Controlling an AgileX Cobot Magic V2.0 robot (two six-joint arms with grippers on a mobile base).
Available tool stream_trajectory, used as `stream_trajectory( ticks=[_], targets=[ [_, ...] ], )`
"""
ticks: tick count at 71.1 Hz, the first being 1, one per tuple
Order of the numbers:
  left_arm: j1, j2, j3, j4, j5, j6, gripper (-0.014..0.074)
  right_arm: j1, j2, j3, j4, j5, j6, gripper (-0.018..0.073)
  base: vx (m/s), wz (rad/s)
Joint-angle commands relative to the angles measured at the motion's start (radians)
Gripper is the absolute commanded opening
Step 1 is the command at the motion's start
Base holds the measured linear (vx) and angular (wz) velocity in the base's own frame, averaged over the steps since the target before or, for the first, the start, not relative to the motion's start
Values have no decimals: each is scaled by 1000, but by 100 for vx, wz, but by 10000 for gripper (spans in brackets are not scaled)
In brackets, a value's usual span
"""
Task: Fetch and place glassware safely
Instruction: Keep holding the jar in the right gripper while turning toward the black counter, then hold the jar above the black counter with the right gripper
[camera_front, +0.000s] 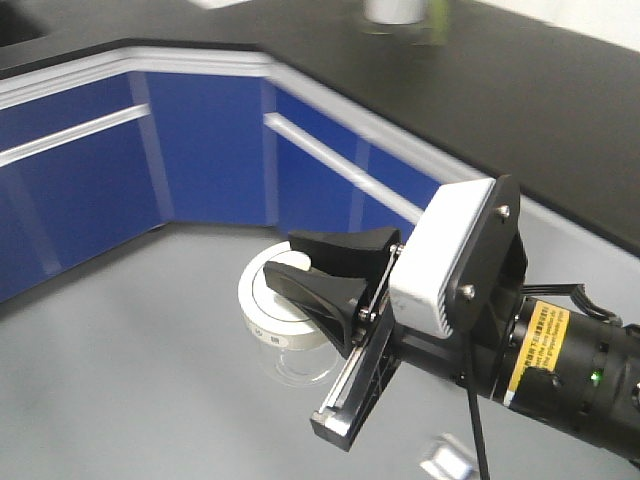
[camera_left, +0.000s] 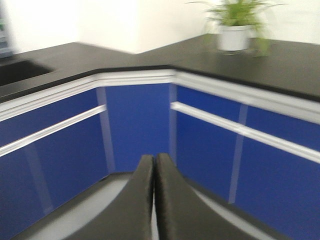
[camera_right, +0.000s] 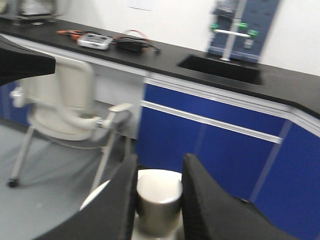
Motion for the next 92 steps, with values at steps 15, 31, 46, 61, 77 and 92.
stream_trajectory(
  ticks=[15, 31, 46, 61, 77, 92],
  targets=[
    [3, 9, -25, -3, -71, -5, -7, -1, -24, -35, 18, -84, -3, -1, 22, -85],
    [3, 9, -25, -3, -71, -5, -7, -1, -24, -35, 18, -84, -3, -1, 21, -80],
    [3, 9, -25, -3, -71, -5, -7, -1, -24, -35, 18, -84, -3, -1, 19, -74],
    [3, 9, -25, -3, -71, -5, -7, -1, -24, -35, 18, -84, -3, -1, 18, -68],
    [3, 9, -25, -3, -71, -5, -7, -1, -24, -35, 18, -84, -3, -1, 17, -62],
    [3, 9, -25, -3, -71, -5, -7, -1, -24, -35, 18, -84, -3, -1, 16, -42]
  ],
)
